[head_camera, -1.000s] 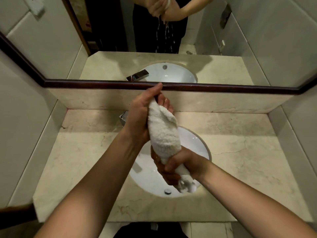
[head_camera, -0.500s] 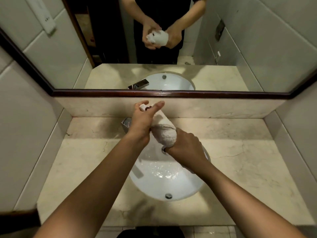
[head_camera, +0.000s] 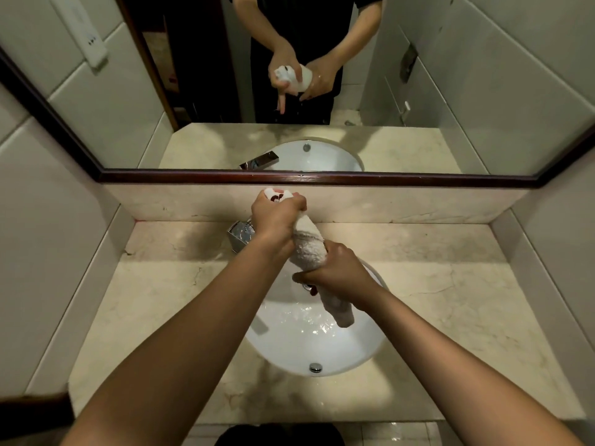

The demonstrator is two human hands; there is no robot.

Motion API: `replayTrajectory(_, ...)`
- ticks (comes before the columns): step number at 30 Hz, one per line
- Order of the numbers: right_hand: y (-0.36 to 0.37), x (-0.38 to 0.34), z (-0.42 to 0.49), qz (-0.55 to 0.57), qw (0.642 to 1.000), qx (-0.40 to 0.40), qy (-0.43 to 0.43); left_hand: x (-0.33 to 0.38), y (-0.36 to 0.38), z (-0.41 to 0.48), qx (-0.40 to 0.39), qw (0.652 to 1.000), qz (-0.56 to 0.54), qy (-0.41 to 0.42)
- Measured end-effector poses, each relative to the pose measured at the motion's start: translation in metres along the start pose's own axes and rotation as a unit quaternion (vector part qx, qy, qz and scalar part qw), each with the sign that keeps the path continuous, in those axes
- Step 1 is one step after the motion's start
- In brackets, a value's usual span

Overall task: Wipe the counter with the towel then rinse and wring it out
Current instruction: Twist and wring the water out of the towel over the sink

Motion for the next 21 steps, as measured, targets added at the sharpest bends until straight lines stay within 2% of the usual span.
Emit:
replayTrajectory(3,0.004,0.004,0.002,0.083,0.996,-0.031,0.015,-0.003,0.000,0.002,0.000,1.000,0.004,-0.001)
replayTrajectory(8,0.009,0.010,0.007,0.134,0.991,-0.026,0.012,0.002,0.005,0.003,-0.015,0.999,0.033,0.017)
replayTrajectory(12,0.015,0.007,0.006,0.201,0.977,-0.059,0.027,0.003,0.007,0.007,-0.038,0.999,0.032,0.021)
replayTrajectory(21,0.020,0.011,0.003,0.244,0.957,-0.134,0.082,-0.004,0.005,0.008,-0.117,0.993,0.000,0.032)
Point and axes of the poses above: each hand's wrist, its own z-axis towards the middle knuckle, its own y-axis out of the palm, x = y × z, the point moved 5 cm from there along z, towards the middle knuckle, and after that the axes turned 2 degrees about -y, right-handed, at the moved point
